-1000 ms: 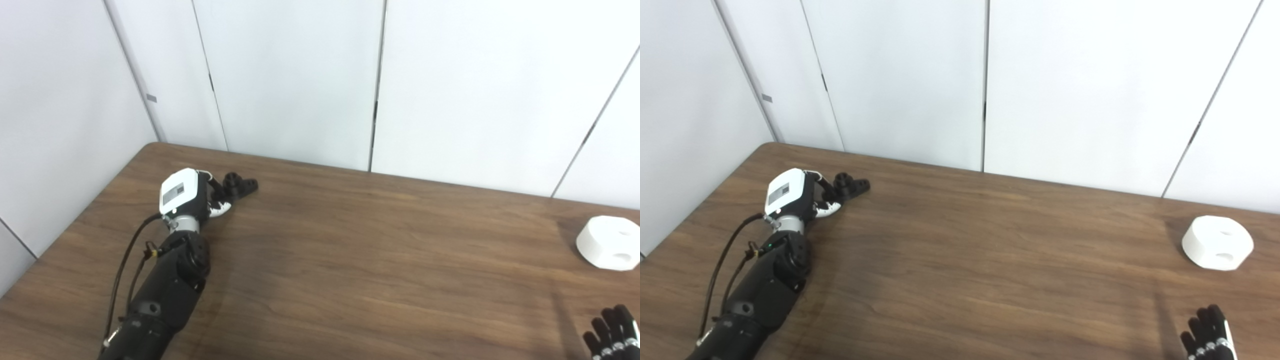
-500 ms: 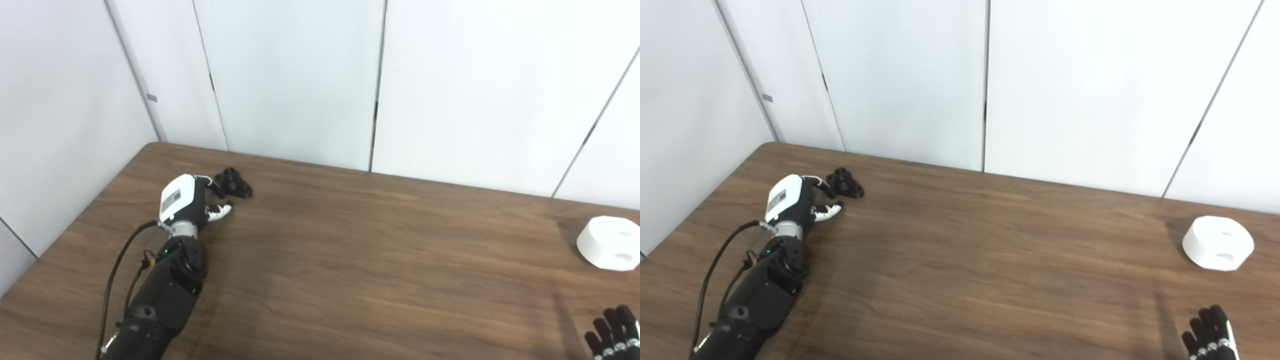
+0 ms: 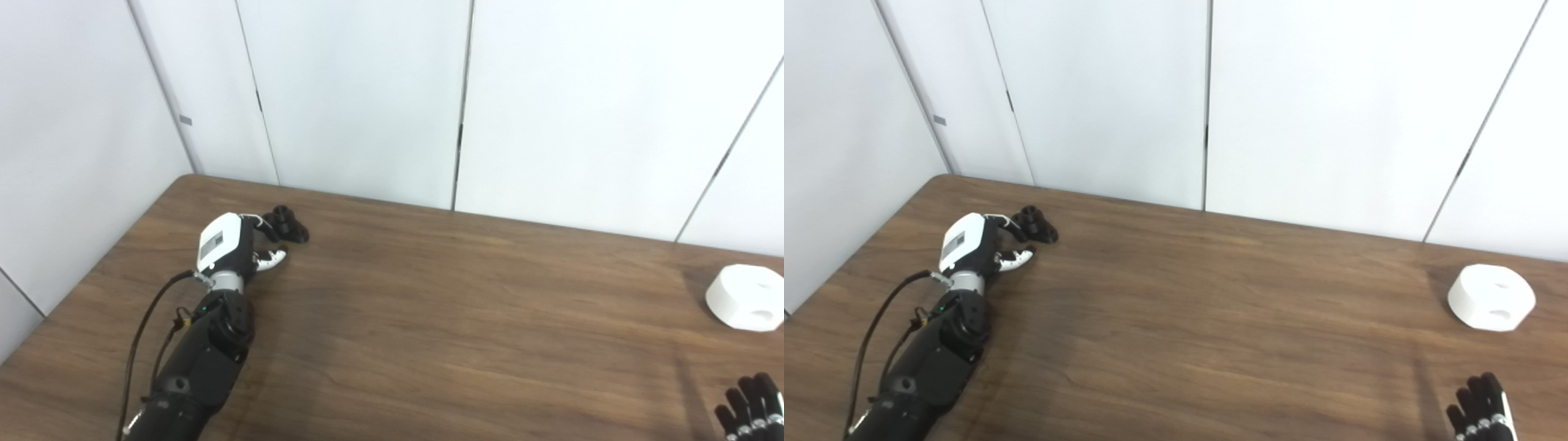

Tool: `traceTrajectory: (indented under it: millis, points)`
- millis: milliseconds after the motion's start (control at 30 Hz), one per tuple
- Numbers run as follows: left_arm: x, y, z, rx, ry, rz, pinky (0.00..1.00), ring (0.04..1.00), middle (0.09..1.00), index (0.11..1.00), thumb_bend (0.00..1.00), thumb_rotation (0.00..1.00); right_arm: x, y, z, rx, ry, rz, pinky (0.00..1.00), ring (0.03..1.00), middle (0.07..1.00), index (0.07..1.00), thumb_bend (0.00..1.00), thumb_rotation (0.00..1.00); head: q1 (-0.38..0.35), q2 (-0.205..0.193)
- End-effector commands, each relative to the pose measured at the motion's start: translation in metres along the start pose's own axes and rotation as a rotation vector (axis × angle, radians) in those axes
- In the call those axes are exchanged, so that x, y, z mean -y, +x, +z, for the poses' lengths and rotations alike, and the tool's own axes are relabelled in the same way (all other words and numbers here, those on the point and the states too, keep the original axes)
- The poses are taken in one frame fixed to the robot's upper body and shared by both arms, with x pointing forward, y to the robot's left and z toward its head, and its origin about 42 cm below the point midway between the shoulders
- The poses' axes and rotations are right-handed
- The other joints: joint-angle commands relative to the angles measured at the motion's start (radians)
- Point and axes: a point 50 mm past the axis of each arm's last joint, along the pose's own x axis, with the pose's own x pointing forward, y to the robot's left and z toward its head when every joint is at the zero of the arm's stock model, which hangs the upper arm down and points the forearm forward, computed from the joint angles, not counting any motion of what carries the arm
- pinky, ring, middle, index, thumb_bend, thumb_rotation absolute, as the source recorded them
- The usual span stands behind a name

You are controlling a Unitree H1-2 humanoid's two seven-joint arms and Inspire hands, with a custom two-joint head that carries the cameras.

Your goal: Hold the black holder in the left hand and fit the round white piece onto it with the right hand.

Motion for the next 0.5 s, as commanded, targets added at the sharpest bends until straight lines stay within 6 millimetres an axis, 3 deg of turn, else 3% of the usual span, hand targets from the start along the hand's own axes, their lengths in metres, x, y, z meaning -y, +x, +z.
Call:
traceTrajectory:
  millis: [0, 67, 100, 167, 267, 467]
  points:
    - [-0.03, 0.012, 0.015, 0.061, -0.003, 0.078, 0.79, 0.85, 0.767, 0.493, 0.52, 0.07, 0.0, -0.007, -0.016, -0.046, 0.022, -0.02, 1.0, 1.0, 1.0, 1.0, 0.69, 1.0, 0.003, 0.0]
    - [-0.039, 0.012, 0.019, 0.066, -0.004, 0.081, 0.81, 0.855, 0.77, 0.494, 0.52, 0.07, 0.0, -0.006, -0.016, -0.046, 0.026, -0.013, 1.0, 1.0, 1.0, 1.0, 0.69, 1.0, 0.007, -0.002]
    - [-0.045, 0.013, 0.021, 0.071, 0.002, 0.083, 0.83, 0.858, 0.775, 0.565, 0.73, 0.08, 0.0, -0.006, -0.016, -0.045, 0.025, -0.012, 1.0, 1.0, 1.0, 1.0, 0.68, 1.0, 0.01, -0.001]
    - [-0.053, 0.014, 0.025, 0.074, 0.019, 0.084, 0.85, 0.86, 0.781, 0.632, 0.92, 0.11, 0.001, -0.006, -0.017, -0.045, 0.021, -0.017, 1.0, 1.0, 1.0, 1.0, 0.68, 1.0, 0.012, -0.001]
    - [-0.062, 0.018, 0.028, 0.074, 0.038, 0.072, 0.87, 0.87, 0.793, 0.669, 0.99, 0.14, 0.001, -0.006, -0.017, -0.044, 0.018, -0.005, 1.0, 1.0, 1.0, 1.0, 0.67, 1.0, 0.014, 0.001]
    - [-0.079, 0.032, 0.029, 0.094, 0.106, 0.021, 0.99, 0.936, 0.867, 0.746, 1.0, 0.2, -0.001, -0.006, -0.016, -0.041, 0.02, -0.005, 1.0, 1.0, 1.0, 1.0, 0.67, 1.0, 0.012, 0.002]
